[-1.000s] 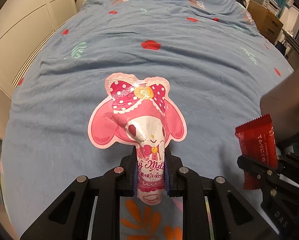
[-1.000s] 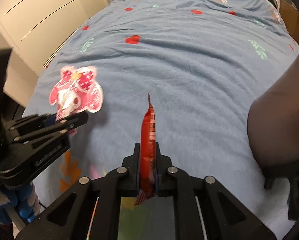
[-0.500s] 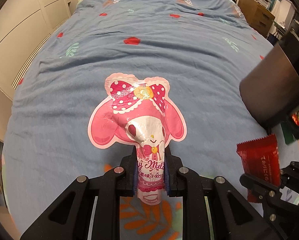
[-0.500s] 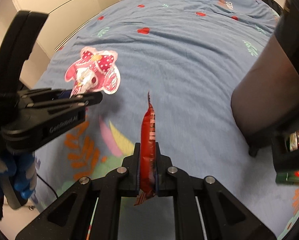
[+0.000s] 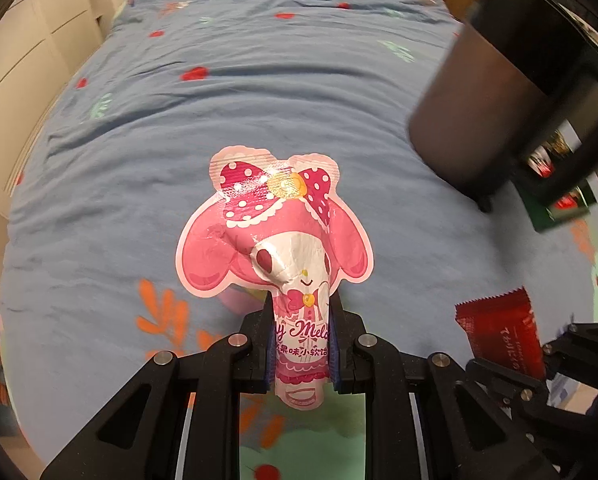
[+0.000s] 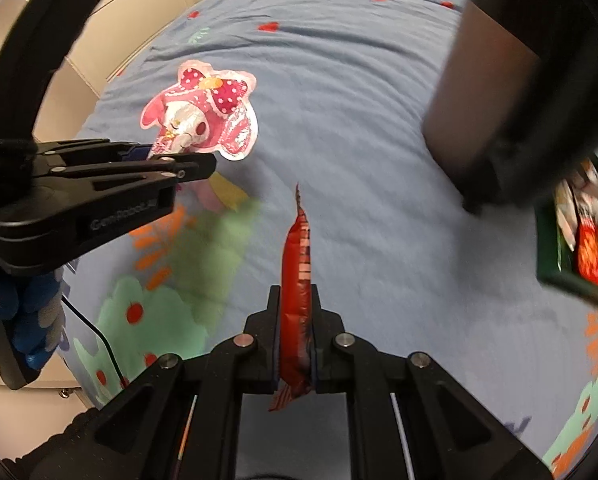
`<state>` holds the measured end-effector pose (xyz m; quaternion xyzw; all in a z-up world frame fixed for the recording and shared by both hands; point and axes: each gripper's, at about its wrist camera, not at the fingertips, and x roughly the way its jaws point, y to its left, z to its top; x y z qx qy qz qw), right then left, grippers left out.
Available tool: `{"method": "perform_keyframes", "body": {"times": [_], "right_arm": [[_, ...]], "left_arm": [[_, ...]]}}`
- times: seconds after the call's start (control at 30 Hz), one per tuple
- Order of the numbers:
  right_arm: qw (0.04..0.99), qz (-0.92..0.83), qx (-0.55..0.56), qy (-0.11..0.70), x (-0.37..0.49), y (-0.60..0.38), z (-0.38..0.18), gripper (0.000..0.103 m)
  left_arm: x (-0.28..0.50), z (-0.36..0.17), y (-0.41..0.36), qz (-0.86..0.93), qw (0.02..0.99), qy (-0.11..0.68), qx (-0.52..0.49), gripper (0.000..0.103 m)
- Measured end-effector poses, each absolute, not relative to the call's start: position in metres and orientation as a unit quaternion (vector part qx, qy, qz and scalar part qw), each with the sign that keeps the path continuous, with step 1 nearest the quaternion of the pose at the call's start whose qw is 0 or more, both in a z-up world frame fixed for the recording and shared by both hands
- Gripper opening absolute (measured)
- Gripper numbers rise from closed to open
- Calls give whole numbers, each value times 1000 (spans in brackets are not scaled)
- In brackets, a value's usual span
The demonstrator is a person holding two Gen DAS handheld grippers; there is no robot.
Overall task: Organize snacks
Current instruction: 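Carry the pink candy and red packet toward the green tray with both tools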
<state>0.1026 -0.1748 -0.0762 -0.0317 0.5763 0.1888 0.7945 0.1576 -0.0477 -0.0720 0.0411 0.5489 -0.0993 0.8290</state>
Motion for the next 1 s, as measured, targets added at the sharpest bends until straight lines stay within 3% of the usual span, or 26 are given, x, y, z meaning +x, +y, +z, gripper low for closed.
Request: {"method": "perform_keyframes", "body": {"times": [1.0], "right_arm": [[798, 77, 33, 597, 81, -306, -81, 84]], "left_arm": [[119, -66, -183, -229, 775, 582, 90, 17]]}}
